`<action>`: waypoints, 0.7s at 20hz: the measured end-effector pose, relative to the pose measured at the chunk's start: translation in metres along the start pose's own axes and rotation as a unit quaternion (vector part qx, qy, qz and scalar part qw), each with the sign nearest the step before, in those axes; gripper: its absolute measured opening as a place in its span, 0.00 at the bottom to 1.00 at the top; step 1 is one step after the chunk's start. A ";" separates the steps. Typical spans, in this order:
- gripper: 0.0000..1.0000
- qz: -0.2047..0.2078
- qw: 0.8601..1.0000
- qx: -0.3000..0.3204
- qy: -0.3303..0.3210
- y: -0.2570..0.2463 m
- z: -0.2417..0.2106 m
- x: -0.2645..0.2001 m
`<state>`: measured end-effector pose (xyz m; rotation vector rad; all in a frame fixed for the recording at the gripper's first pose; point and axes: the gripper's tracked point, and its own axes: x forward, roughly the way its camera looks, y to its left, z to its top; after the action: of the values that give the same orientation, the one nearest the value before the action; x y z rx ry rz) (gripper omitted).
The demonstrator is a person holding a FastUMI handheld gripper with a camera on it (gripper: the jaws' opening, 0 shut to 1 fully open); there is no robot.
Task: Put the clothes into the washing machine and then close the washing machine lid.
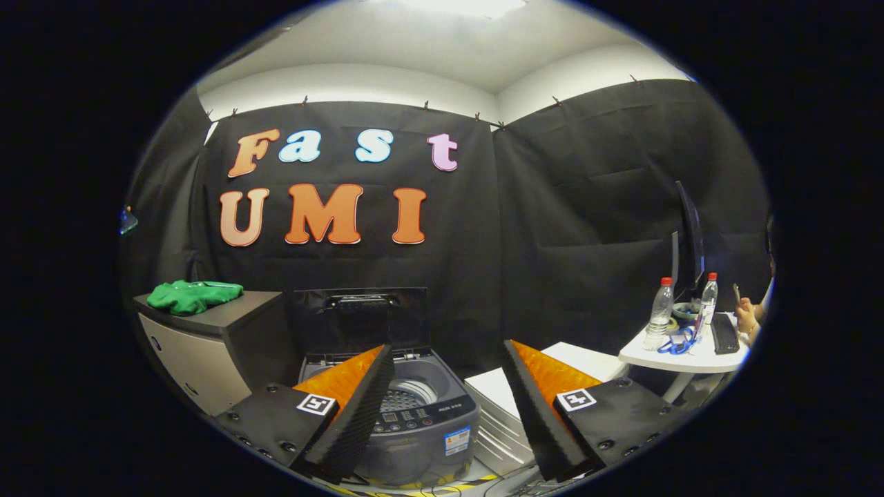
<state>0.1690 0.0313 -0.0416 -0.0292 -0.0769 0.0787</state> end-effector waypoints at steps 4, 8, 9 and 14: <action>0.99 -0.009 1.000 0.006 -0.005 -0.001 0.016 0.003; 0.99 -0.032 0.999 -0.004 0.009 -0.011 0.017 0.002; 0.99 -0.034 0.999 -0.003 0.011 -0.013 0.021 0.001; 0.99 -0.033 0.999 -0.012 -0.005 -0.016 0.054 0.003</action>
<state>0.1693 0.0172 0.0126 -0.0501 -0.0878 0.0117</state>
